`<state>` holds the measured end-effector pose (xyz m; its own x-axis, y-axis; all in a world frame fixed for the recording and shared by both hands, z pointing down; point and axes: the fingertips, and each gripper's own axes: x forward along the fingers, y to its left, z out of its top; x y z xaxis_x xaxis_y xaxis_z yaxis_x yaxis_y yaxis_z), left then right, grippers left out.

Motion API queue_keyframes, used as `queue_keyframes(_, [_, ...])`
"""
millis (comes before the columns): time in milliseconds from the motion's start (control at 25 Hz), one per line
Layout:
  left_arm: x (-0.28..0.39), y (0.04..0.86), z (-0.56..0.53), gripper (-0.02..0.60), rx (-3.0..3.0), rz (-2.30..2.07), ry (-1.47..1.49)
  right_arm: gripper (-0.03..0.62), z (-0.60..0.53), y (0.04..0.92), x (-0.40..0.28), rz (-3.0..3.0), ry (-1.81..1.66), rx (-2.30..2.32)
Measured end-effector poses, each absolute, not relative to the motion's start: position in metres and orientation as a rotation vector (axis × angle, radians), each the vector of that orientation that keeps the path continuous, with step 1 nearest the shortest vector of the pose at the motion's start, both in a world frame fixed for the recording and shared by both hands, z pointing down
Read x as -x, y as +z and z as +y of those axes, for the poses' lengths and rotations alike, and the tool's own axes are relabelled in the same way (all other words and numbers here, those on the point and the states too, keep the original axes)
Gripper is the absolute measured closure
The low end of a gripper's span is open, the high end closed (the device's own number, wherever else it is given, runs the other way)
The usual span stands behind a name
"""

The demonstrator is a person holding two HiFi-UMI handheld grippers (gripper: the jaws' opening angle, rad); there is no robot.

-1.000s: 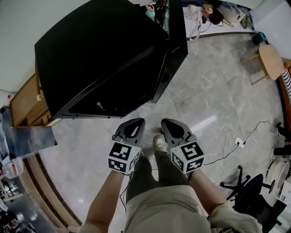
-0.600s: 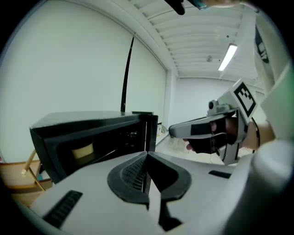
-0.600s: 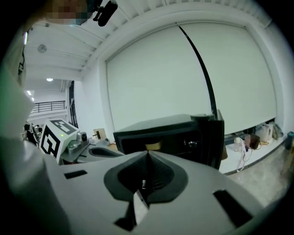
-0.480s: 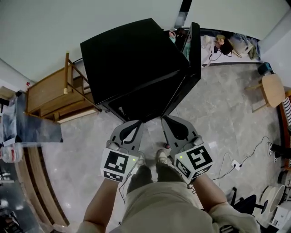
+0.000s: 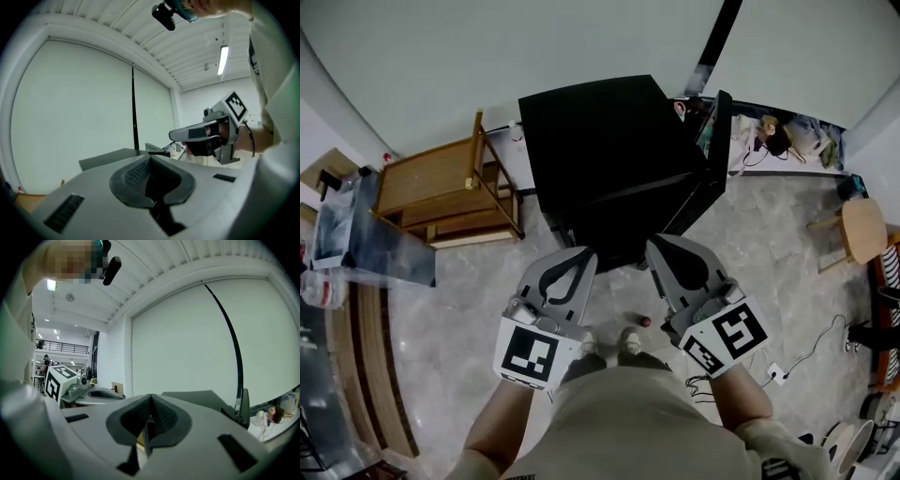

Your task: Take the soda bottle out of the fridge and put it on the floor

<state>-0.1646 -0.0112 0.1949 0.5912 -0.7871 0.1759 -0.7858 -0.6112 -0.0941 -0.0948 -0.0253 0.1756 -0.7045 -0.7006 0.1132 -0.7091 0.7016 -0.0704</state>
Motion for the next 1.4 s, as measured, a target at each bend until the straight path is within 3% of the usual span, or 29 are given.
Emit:
queue_keyframes(480, [0.191,0.116,0.022,0.575,2.679,1.421,-0.219,0.597,0.008,0.062,0.081,-2.887,-0.251,-1.273])
queue_keyframes(1400, [0.185,0.099,0.033,0.575,2.638,1.445,-0.216,0.599,0.013,0.069,0.072,-2.870,-0.264,-1.219])
